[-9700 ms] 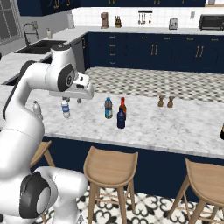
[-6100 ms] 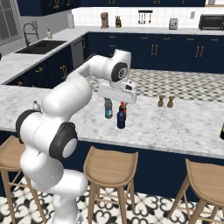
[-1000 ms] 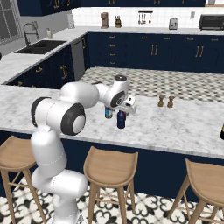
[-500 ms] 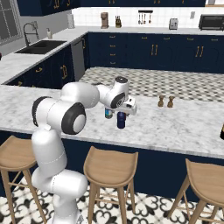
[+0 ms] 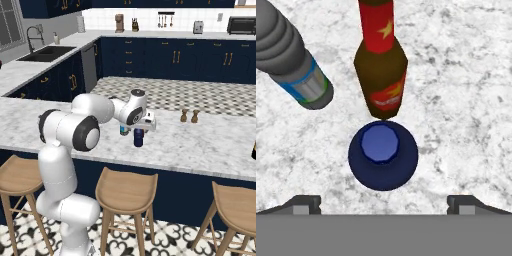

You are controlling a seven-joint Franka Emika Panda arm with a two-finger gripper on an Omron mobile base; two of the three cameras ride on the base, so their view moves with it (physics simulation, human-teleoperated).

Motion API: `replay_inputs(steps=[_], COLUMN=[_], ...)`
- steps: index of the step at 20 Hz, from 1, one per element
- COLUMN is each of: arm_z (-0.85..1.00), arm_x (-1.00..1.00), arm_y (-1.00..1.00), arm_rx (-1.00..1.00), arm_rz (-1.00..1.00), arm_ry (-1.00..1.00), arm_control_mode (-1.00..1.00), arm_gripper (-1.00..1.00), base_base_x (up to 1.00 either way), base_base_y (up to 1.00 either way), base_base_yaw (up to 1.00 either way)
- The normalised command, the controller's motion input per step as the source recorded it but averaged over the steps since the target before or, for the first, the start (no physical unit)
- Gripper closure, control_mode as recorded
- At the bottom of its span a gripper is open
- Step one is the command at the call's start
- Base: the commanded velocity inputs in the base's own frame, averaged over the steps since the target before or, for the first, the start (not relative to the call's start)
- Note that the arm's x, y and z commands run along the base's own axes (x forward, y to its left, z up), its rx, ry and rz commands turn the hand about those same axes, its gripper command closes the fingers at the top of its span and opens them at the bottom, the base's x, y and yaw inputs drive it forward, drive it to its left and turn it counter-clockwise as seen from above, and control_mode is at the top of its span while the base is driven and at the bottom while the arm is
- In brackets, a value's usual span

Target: Move the plastic bottles in the middle to the plastics group, and the glass bottles in the middle to the glass group.

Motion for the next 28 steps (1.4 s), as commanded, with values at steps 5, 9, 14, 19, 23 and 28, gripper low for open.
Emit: replay_inputs(steps=[5, 9, 14, 19, 23, 28], arm_z=[-0.02, -0.04, 0.0, -0.07, -0.08, -0.09], arm_x=[0.04, 0.08, 0.04, 0.1, 0.06, 0.0], arm_y=[0.02, 0.03, 0.02, 0.01, 0.0, 0.0], arm_rx=[-0.04, -0.04, -0.03, -0.03, -0.02, -0.01], arm_rz=[0.05, 0.04, 0.03, 0.03, 0.03, 0.03], arm_ry=[0.0, 0.0, 0.0, 0.0, 0.0, 0.0], arm_control_mode=[-1.0, -1.0, -1.0, -1.0, -1.0, -1.0], arm_gripper=[-1.0, -1.0, -1.0, -1.0, -1.0, -1.0], base_base_x=[0.0, 0.0, 0.0, 0.0, 0.0, 0.0], base_base_y=[0.0, 0.0, 0.0, 0.0, 0.0, 0.0], base_base_yaw=[0.0, 0.0, 0.0, 0.0, 0.0, 0.0])
